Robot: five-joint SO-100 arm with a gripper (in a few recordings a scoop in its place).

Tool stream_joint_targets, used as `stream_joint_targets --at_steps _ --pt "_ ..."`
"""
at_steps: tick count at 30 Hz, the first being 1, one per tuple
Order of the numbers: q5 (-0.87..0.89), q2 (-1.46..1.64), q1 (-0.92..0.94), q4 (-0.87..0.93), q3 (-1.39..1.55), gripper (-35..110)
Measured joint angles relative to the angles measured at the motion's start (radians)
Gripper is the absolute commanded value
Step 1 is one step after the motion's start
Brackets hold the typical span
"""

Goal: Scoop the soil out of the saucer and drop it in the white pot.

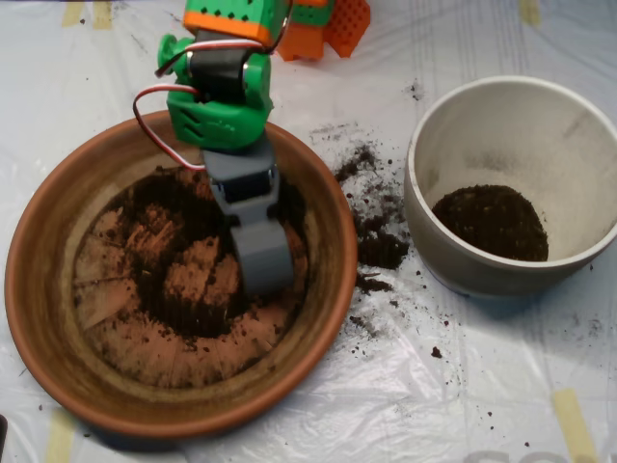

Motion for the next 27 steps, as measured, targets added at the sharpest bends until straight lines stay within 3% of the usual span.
stream_joint_targets --at_steps 8,12,27 --pt "0.003 -0.058 -0.012 0.006 -0.044 38" --pt "0.003 -0.081 -0.009 0.006 -0.071 25" --pt "-0.025 -0.044 0.018 -0.021 -0.066 4"
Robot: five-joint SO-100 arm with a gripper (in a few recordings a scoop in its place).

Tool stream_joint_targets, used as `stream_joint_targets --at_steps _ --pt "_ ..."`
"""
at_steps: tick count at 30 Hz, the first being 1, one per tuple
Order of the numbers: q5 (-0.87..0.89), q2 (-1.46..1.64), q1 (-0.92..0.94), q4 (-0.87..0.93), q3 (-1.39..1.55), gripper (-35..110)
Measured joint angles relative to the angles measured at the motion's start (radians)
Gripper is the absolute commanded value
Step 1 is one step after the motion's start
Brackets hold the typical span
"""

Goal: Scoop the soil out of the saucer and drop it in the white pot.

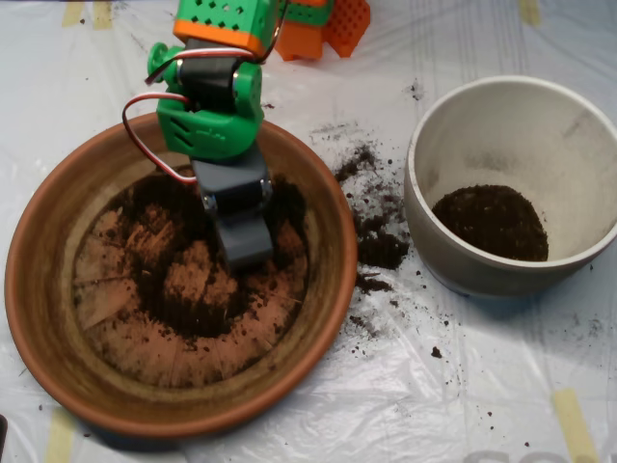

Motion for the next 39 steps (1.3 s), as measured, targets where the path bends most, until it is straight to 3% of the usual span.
stream_joint_targets --at_steps 10,27,39 --pt "0.015 0.080 -0.023 0.052 0.098 0" --pt "0.380 0.456 -0.229 0.192 0.002 -1" --pt "0.460 0.440 -0.480 0.428 -0.433 -1"
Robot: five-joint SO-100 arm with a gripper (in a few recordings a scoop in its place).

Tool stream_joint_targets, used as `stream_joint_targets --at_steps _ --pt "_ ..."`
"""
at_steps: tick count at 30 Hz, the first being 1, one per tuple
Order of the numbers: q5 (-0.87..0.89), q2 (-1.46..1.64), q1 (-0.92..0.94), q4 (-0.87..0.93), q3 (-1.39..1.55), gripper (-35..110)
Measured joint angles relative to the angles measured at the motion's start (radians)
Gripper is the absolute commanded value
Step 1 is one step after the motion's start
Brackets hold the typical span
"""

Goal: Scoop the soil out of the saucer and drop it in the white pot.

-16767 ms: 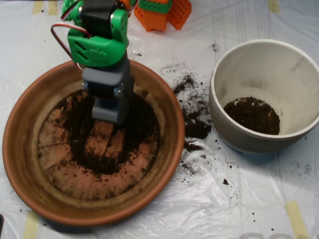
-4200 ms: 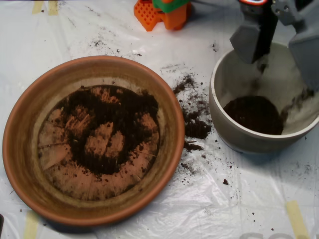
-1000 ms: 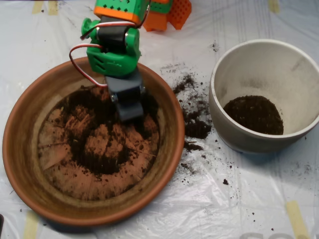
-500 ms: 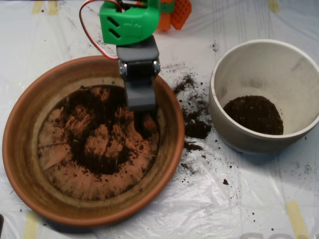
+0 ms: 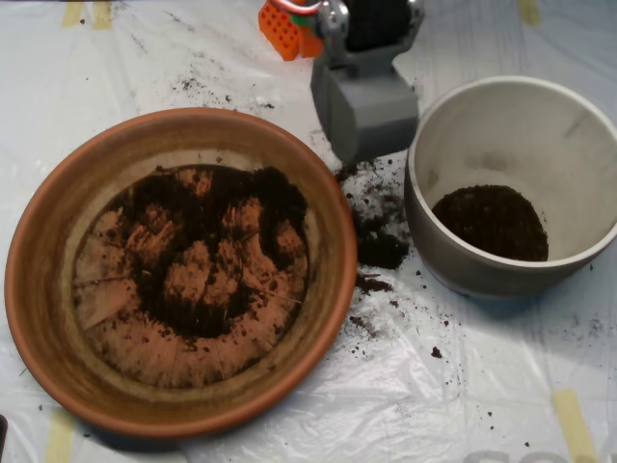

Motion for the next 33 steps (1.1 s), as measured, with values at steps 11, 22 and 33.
stream_joint_targets --at_steps 11,22,33 --pt "-0.055 -0.186 -0.267 0.054 -0.207 0" --pt "-0.060 -0.229 -0.362 0.077 -0.244 39" --pt "-0.057 -0.219 -0.327 0.089 -0.222 39"
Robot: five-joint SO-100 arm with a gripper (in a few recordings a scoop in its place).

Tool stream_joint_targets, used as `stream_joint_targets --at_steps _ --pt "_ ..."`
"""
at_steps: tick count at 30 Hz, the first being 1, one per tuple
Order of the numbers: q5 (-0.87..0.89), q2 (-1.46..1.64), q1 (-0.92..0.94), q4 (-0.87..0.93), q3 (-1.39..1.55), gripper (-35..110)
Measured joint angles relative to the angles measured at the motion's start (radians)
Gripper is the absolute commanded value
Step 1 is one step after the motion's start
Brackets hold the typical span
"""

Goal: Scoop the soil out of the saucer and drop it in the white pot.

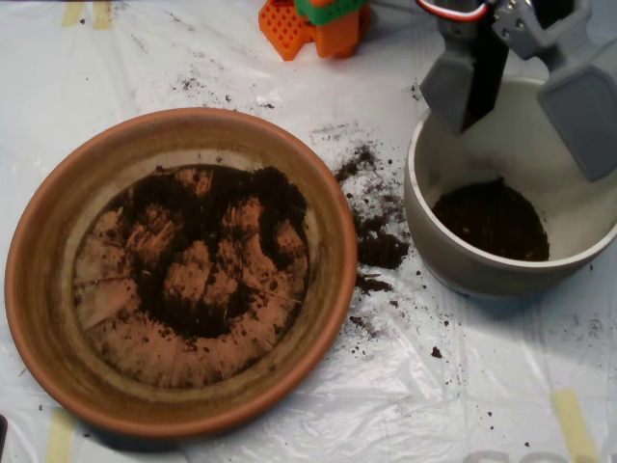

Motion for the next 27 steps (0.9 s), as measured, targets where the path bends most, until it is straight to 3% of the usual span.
stream_joint_targets --at_steps 7,15,27 --pt "0.123 0.092 0.081 -0.021 0.025 38" --pt "0.244 0.179 0.341 -0.046 0.057 40" --pt "0.179 0.178 0.627 -0.218 0.552 48"
